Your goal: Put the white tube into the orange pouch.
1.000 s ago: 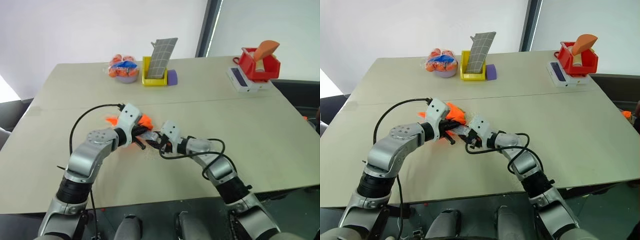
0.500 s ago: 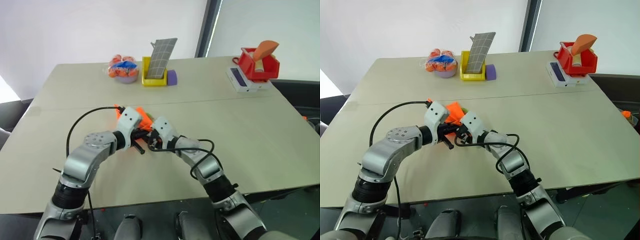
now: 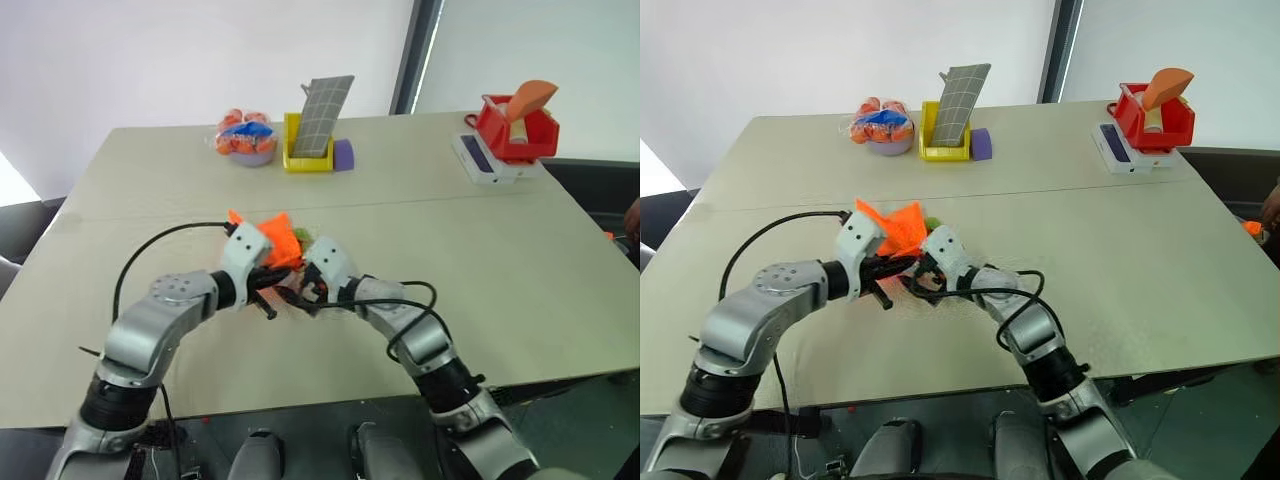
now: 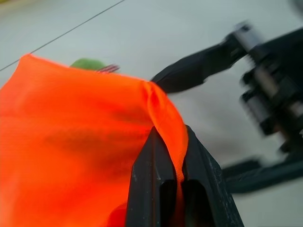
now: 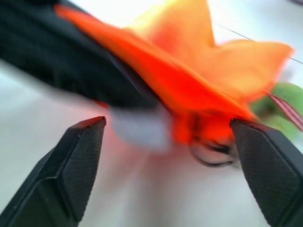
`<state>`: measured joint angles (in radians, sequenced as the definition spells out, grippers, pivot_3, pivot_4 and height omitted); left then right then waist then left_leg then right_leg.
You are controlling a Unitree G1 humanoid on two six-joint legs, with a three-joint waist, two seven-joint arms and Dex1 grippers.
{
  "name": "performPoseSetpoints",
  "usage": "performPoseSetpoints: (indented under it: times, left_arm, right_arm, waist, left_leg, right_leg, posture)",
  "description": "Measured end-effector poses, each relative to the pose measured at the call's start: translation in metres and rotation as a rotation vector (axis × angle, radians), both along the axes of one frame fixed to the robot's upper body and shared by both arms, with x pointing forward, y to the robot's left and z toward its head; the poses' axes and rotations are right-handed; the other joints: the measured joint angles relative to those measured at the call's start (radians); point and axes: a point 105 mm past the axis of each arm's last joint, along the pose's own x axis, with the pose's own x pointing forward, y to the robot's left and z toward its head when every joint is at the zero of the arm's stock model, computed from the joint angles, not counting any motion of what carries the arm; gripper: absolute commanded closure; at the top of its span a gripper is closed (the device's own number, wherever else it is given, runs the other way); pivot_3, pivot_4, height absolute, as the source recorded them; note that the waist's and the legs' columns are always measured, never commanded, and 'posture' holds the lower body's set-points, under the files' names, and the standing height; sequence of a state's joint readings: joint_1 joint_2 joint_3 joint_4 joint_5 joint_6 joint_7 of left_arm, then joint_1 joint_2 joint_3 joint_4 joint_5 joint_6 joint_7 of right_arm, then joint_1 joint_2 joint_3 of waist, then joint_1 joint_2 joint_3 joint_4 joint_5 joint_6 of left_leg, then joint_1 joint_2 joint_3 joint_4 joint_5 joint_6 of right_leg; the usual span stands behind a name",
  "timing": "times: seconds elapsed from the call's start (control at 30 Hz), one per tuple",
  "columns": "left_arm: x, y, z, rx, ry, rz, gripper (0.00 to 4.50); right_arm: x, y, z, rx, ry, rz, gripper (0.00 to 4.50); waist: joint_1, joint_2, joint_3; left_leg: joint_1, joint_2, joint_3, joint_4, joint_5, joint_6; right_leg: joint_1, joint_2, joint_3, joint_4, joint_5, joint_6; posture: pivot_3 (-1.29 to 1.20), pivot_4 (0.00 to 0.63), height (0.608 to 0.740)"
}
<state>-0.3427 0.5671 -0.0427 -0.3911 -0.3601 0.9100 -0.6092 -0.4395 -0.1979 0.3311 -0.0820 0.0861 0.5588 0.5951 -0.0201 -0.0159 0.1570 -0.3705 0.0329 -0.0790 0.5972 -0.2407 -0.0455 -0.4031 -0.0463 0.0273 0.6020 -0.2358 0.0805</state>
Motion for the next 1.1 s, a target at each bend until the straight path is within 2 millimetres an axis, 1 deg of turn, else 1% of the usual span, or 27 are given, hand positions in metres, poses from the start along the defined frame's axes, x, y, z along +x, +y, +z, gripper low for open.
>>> performPoseSetpoints:
  times: [0.03,0.1,0.17,0.23,0.27,0.33,0.43,0.53,0.6,0.67,0.73,0.83,0.9,1.0,1.03,1.1]
  left_arm:
    - [0.001,0.01,-0.004,0.01,0.011,0.025,4.5]
    - [0.003,0.02,-0.008,0.017,0.022,0.05,4.5]
    - [0.006,0.028,-0.008,0.019,0.012,0.057,4.5]
    - [0.01,0.04,-0.009,0.012,0.005,0.086,4.5]
    - [0.012,0.047,-0.01,0.014,0.005,0.105,4.5]
    - [0.012,0.055,-0.011,-0.005,0.005,0.118,4.5]
    - [0.011,0.062,-0.016,-0.041,0.03,0.124,4.5]
    - [0.011,0.069,-0.018,-0.068,0.043,0.137,4.5]
    - [0.008,0.073,-0.02,-0.071,0.055,0.118,4.5]
    - [0.003,0.078,-0.025,-0.062,0.072,0.104,4.5]
    - [0.0,0.084,-0.029,-0.053,0.089,0.098,4.5]
    - [-0.005,0.093,-0.028,-0.051,0.105,0.088,4.5]
    - [-0.008,0.097,-0.027,-0.034,0.105,0.075,4.5]
    - [-0.008,0.098,-0.028,-0.036,0.104,0.074,4.5]
    - [-0.008,0.098,-0.028,-0.042,0.103,0.074,4.5]
    - [-0.008,0.097,-0.028,-0.054,0.1,0.077,4.5]
  right_arm:
    - [-0.005,-0.005,-0.001,-0.005,0.005,0.014,0.03]
    - [-0.01,-0.012,-0.001,-0.013,0.013,0.028,0.03]
    - [-0.015,-0.021,0.002,-0.018,0.011,0.047,0.03]
    - [-0.019,-0.029,0.004,-0.027,0.002,0.058,0.03]
    - [-0.019,-0.034,0.005,-0.031,0.001,0.051,0.03]
    - [-0.016,-0.041,0.006,-0.035,-0.004,0.029,0.03]
    - [-0.013,-0.046,0.007,-0.033,-0.014,0.008,0.03]
    - [-0.011,-0.047,0.007,-0.031,-0.018,-0.001,0.03]
    - [-0.006,-0.046,0.005,-0.029,-0.024,-0.018,0.03]
    - [0.002,-0.045,0.004,-0.026,-0.037,-0.046,0.03]
    - [0.014,-0.043,0.003,-0.025,-0.043,-0.092,0.03]
    - [0.027,-0.041,0.003,-0.025,-0.053,-0.139,0.03]
    - [0.029,-0.039,0.003,-0.017,-0.06,-0.133,0.03]
    - [0.026,-0.033,0.004,-0.007,-0.07,-0.091,0.03]
    - [0.023,-0.03,0.004,-0.011,-0.074,-0.067,0.27]
    - [0.017,-0.022,0.003,-0.016,-0.078,-0.01,0.93]
  waist:
    - [0.0,0.0,0.0]
    - [0.0,0.0,0.0]
    - [0.0,0.0,0.0]
    - [0.0,0.0,0.0]
    - [0.0,0.0,0.0]
    - [0.0,0.0,0.0]
    - [0.0,0.0,0.0]
    - [0.0,0.0,0.0]
    - [-0.002,0.0,0.0]
    - [-0.004,0.0,0.0]
    - [-0.007,0.0,0.0]
    - [-0.014,0.0,0.0]
    - [-0.016,0.0,0.0]
    - [-0.02,0.0,0.0]
    - [-0.021,0.0,0.0]
    - [-0.022,0.0,0.0]
  left_leg:
    - [0.0,0.0,0.0,0.0,0.0,0.0]
    - [0.0,0.0,0.0,0.0,0.0,0.0]
    - [-0.001,0.0,0.0,0.0,0.0,0.0]
    - [-0.001,0.0,0.0,0.0,0.0,0.0]
    - [-0.001,0.0,0.0,0.0,0.0,0.0]
    - [-0.001,0.0,0.0,0.0,0.0,0.0]
    - [-0.001,0.0,0.0,0.0,0.0,0.0]
    - [-0.001,0.0,0.0,0.0,0.0,0.0]
    - [-0.001,0.0,0.001,0.0,0.0,0.0]
    - [-0.001,0.0,0.001,-0.001,0.0,0.0]
    - [-0.001,0.001,0.001,-0.001,0.0,0.0]
    - [-0.001,0.0,0.001,-0.001,0.0,0.0]
    - [-0.002,0.0,0.001,-0.001,0.0,0.0]
    - [-0.002,0.001,0.001,-0.002,0.0,0.0]
    - [-0.002,0.001,0.001,-0.002,0.0,0.0]
    - [-0.002,0.001,0.001,-0.002,0.0,0.0]
  right_leg:
    - [0.0,0.0,0.0,0.0,-0.001,0.001]
    - [-0.001,0.0,0.0,0.0,-0.001,0.002]
    - [-0.001,0.0,0.0,0.0,-0.001,0.002]
    - [-0.001,0.0,0.0,0.0,-0.001,0.002]
    - [-0.001,0.0,0.0,0.0,-0.001,0.002]
    - [-0.001,0.0,0.0,0.0,-0.001,0.002]
    - [-0.001,0.0,0.0,-0.001,-0.001,0.002]
    - [-0.002,0.0,0.0,-0.001,0.0,0.0]
    - [-0.002,0.0,0.0,-0.001,0.0,0.0]
    - [-0.002,0.0,0.0,0.0,0.0,-0.001]
    - [-0.003,0.0,0.0,0.0,0.001,-0.002]
    - [-0.003,0.0,0.0,-0.001,0.001,-0.002]
    - [-0.003,0.0,0.0,-0.001,0.001,-0.002]
    - [-0.003,0.0,0.0,-0.002,0.001,-0.002]
    - [-0.002,0.0,0.0,-0.002,0.001,-0.002]
    - [-0.002,0.0,0.0,-0.001,0.001,-0.002]
  posture:
    - [0.0,0.15,0.74]
    - [0.0,0.15,0.74]
    - [0.0,0.15,0.74]
    - [0.0,0.15,0.74]
    - [0.0,0.15,0.74]
    - [0.0,0.15,0.74]
    - [0.0,0.15,0.74]
    - [0.0,0.15,0.74]
    - [0.0,0.15,0.74]
    - [0.0,0.15,0.74]
    - [0.0,0.15,0.74]
    - [0.0,0.15,0.74]
    - [0.0,0.15,0.74]
    - [0.0,0.15,0.74]
    - [0.0,0.15,0.74]
    - [0.0,0.15,0.74]
